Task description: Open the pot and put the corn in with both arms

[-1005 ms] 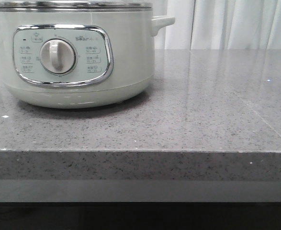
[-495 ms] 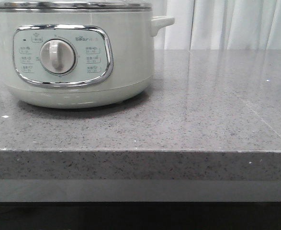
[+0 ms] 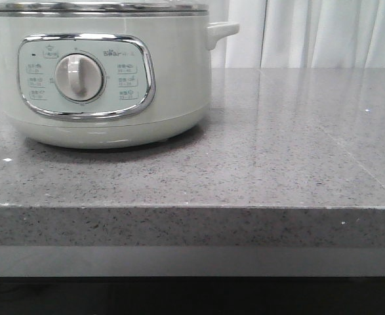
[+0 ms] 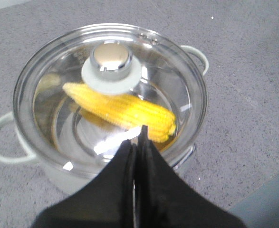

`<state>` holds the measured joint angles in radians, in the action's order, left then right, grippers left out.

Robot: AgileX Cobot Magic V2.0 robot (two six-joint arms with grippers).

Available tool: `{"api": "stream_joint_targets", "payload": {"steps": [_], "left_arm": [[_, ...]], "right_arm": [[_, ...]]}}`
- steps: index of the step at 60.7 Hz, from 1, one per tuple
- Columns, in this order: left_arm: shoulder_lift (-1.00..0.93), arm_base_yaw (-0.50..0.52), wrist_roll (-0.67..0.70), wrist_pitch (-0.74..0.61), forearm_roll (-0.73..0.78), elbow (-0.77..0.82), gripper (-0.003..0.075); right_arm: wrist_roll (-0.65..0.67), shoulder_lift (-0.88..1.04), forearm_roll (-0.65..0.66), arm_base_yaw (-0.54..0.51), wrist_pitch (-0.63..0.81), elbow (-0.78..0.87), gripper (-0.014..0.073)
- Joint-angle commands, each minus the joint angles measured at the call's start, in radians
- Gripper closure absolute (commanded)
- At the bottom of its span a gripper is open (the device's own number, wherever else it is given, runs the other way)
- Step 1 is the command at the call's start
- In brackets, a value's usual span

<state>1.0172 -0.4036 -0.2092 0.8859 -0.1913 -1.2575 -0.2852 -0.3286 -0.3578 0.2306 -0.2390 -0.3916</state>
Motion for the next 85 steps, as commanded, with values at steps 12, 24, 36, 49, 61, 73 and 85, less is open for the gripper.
{"api": "stream_joint_targets", "payload": {"steps": [12,24,36,49,61,73,85], "left_arm": [[-0.412,-0.005,-0.001,-0.265,-0.016,0.416,0.0738],[-0.715,-0.005,-0.001,-0.306,-0.013,0.654,0.0738],[-0.889,-0.005,-0.001,-0.305,-0.017,0.73,0.0738],[-0.915,-0.005,-0.001,-0.305,-0.017,0.73,0.0738],[-0.915,-0.005,-0.001,-0.305,-0.017,0.73,0.0738],[-0.915,-0.005,-0.001,-0.314,-0.017,0.736,0.0738],[-0.957,0.065,0.06,-0.517,0.085,0.854,0.0738]], "right_arm": [[-0.011,-0.007,-0.013,-0.007,0.074,-0.028,0.0663],[-0.011,-0.007,-0.013,-0.007,0.074,-0.028,0.0663],[-0.011,-0.007,-0.013,-0.007,0.074,-0.028,0.0663],[-0.011,-0.007,-0.013,-0.007,0.074,-0.028,0.0663],[-0.011,-0.007,-0.013,-0.007,0.074,-0.028,0.0663],[-0.011,-0.007,-0.013,-0.007,0.074,-0.028,0.0663],[-0.011,-0.007,-0.013,-0.007,0.073,-0.028,0.0663]]}}
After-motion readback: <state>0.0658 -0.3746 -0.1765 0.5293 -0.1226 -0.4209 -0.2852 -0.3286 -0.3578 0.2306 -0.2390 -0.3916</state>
